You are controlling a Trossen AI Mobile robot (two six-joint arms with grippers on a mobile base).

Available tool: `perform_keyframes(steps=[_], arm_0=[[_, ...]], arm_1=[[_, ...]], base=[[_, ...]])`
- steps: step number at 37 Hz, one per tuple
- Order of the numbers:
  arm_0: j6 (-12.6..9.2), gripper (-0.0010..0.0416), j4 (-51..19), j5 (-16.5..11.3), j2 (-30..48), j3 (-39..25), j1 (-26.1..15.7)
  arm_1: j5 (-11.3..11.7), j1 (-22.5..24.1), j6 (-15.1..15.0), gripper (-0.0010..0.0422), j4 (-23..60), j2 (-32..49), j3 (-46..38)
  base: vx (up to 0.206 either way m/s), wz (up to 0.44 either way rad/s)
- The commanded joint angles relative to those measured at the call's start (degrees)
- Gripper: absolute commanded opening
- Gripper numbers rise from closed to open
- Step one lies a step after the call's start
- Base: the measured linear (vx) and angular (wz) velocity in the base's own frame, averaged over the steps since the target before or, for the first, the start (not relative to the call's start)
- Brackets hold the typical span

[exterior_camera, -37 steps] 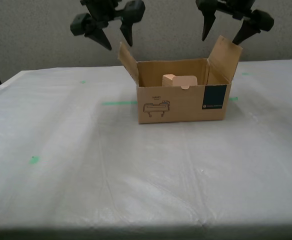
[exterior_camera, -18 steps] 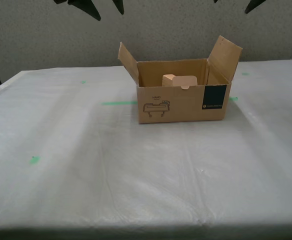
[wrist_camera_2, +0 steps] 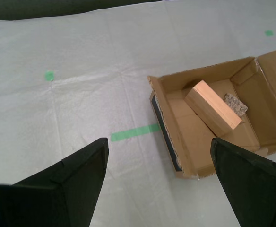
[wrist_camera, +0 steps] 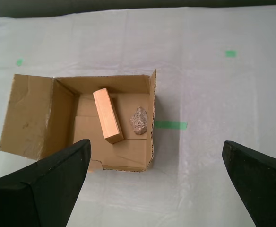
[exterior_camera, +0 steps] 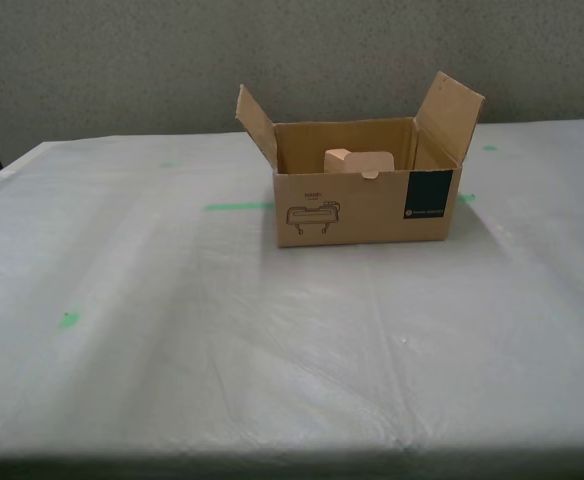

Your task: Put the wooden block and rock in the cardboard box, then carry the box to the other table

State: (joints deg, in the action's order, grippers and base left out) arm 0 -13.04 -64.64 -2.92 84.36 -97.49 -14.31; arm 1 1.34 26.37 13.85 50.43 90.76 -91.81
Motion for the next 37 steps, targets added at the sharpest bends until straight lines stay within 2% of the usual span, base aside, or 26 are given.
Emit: perform_keyframes(steps=[1, 4, 8, 11, 19, 23, 26, 31, 37], arm_0=[[0.04, 0.0388, -1.29, 0.50, -1.97, -0.04, 0.02], [0.04, 0.0388, -2.29, 1.38, -3.02, -0.04, 0.02], [0.02, 0.0388, -3.19, 6.05, -4.35, 0.50, 0.02], [0.04, 0.0388, -3.08, 7.28, -5.46, 2.19, 0.02], [-0.02, 0.0388, -2.36, 7.30, -7.67, 10.03, 0.02], [-0.26, 0.0388, 0.33, 7.30, -9.29, 15.41, 0.00], [-0.94, 0.0388, 3.21, 7.30, -10.84, 19.39, 0.02], [-2.05, 0.0388, 6.91, 7.30, -13.33, 24.59, 0.02], [-2.80, 0.0388, 7.89, 7.30, -14.86, 28.35, 0.02]], arm_1=[[0.39, -0.04, 0.15, 0.0293, -0.35, -3.06, 3.21], [0.39, -0.04, 0.52, 0.0293, -0.85, -5.55, 6.47], [0.44, -0.02, 1.60, 0.0293, -1.14, -8.66, 10.80], [0.44, -0.07, 2.32, 0.0293, -2.16, -11.21, 14.51], [0.57, -0.11, 4.33, 0.0293, -3.82, -15.61, 21.94], [1.81, -0.13, 4.44, 0.0293, -4.13, -16.57, 24.30], [2.64, -0.13, 4.44, 0.0293, -4.13, -16.59, 25.20], [2.71, -0.13, 4.44, 0.0293, -4.50, -16.48, 25.49], [2.73, -0.13, 4.46, 0.0293, -5.66, -16.48, 25.51]], base=[[0.000, 0.000], [0.000, 0.000], [0.000, 0.000], [0.000, 0.000], [0.000, 0.000], [0.000, 0.000], [0.000, 0.000], [0.000, 0.000], [0.000, 0.000]])
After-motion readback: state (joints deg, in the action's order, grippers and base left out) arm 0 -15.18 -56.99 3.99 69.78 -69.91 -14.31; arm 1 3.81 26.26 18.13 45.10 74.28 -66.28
